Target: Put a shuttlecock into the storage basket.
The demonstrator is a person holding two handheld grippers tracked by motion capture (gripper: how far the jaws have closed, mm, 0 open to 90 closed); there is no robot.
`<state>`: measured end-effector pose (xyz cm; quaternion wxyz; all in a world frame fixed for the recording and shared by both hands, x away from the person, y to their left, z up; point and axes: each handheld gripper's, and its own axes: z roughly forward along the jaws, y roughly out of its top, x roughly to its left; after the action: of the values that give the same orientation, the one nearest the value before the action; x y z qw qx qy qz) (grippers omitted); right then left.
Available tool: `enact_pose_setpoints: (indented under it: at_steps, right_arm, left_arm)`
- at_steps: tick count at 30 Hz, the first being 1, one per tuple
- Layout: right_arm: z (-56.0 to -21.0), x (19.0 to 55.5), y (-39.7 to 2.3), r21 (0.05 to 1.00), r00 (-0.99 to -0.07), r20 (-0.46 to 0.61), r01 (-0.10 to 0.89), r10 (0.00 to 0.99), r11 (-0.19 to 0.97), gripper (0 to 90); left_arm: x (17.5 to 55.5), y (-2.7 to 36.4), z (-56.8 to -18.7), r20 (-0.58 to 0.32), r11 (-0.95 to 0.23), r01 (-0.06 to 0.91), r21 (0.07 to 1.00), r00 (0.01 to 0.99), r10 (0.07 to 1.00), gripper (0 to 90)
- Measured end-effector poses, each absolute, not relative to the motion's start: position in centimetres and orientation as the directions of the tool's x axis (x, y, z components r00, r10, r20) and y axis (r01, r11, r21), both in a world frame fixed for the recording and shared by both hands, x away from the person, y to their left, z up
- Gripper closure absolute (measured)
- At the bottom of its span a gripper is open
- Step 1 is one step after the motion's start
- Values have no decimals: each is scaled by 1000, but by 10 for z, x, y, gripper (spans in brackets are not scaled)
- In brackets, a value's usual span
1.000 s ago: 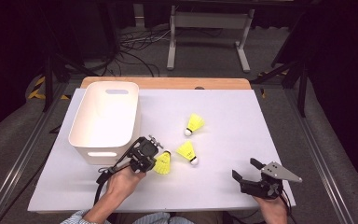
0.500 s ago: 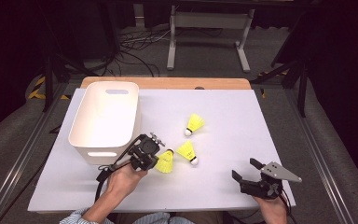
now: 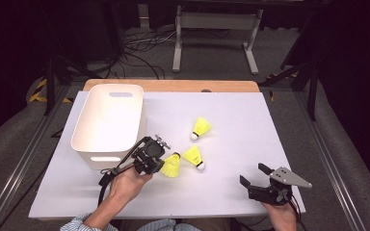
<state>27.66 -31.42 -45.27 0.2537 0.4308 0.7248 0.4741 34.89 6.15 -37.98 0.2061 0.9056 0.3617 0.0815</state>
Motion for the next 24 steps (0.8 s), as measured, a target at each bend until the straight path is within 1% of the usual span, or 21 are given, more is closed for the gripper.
enact_pose_setpoints:
  at_steps: [24]
  right_arm:
    - [-452,276,-314,905,-502,39,384,864,183,139]
  left_arm:
    - [352,61,-359,-8,-650,608,456,734,680,900]
